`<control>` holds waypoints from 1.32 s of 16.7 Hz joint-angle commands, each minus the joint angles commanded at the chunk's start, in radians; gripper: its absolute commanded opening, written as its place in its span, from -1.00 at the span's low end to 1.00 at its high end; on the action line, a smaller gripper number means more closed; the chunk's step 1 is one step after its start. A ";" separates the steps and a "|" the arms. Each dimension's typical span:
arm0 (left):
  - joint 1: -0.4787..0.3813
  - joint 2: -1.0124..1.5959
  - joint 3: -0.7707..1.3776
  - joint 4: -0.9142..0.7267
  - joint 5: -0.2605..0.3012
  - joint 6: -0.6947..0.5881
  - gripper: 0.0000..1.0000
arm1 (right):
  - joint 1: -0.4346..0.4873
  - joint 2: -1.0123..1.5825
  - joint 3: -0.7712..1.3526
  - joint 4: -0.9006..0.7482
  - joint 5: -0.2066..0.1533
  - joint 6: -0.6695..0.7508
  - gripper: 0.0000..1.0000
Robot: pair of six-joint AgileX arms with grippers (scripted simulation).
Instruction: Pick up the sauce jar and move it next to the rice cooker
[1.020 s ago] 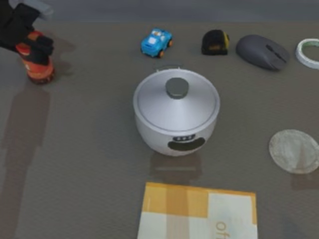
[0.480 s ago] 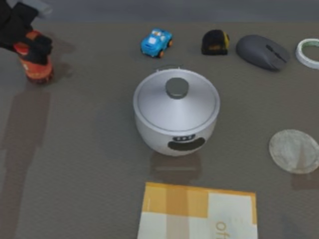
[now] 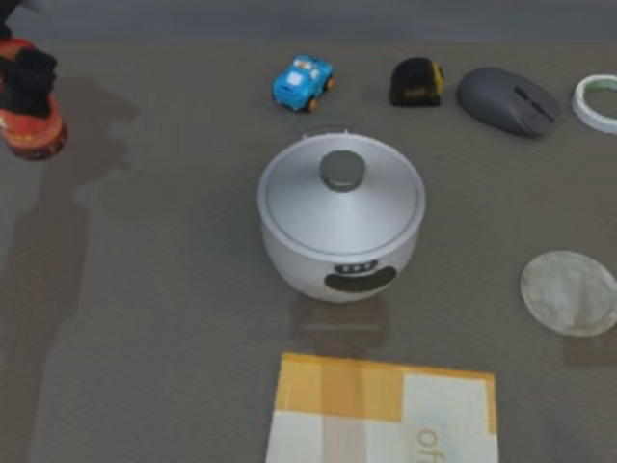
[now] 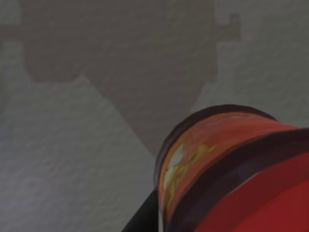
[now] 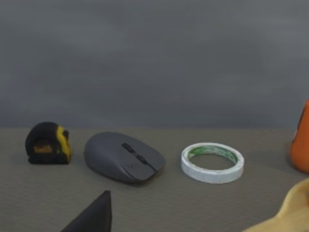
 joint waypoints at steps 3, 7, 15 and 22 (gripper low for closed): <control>0.007 -0.068 -0.068 -0.009 0.000 0.003 -1.00 | 0.000 0.000 0.000 0.000 0.000 0.000 1.00; 0.001 -0.067 -0.066 -0.008 -0.001 0.004 -1.00 | 0.000 0.000 0.000 0.000 0.000 0.000 1.00; -0.127 -0.113 -0.202 0.094 -0.086 -0.293 -1.00 | 0.000 0.000 0.000 0.000 0.000 0.000 1.00; -0.330 -0.198 -0.431 0.262 -0.223 -0.787 -1.00 | 0.000 0.000 0.000 0.000 0.000 0.000 1.00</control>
